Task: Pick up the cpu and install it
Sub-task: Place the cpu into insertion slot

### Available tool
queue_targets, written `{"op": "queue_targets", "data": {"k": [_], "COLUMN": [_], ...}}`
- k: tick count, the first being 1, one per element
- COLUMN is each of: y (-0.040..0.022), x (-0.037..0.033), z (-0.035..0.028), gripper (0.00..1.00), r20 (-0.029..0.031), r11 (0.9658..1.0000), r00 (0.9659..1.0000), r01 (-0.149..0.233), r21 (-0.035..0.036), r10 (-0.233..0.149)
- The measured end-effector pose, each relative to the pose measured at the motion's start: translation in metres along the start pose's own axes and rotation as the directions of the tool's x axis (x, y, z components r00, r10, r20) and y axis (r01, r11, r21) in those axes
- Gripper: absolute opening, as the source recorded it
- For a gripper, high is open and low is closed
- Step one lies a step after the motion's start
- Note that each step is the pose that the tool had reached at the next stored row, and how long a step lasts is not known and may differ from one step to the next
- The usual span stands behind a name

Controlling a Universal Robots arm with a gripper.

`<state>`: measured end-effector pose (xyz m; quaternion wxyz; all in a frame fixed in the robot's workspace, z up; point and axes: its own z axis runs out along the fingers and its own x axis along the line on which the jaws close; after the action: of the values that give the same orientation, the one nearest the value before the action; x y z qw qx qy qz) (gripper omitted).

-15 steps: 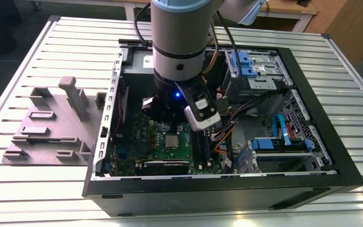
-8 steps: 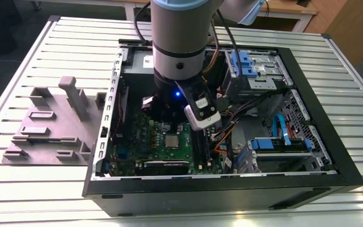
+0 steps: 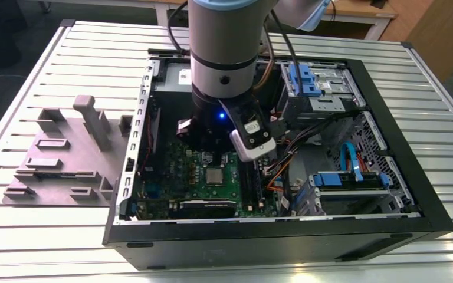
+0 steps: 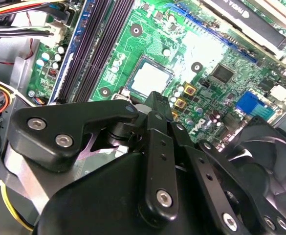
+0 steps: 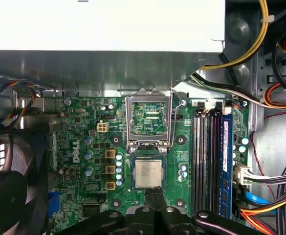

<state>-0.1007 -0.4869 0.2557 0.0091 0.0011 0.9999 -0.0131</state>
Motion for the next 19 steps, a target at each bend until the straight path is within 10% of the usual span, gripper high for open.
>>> {"op": "queue_targets", "data": {"k": [19], "y": [-0.0002], "x": [-0.0001], "z": [-0.0059], "gripper": [0.1], "r20": [0.0], "r11": [1.0], "r00": [1.0], "r01": [0.0], "r21": [0.0001], "r10": [0.0]}}
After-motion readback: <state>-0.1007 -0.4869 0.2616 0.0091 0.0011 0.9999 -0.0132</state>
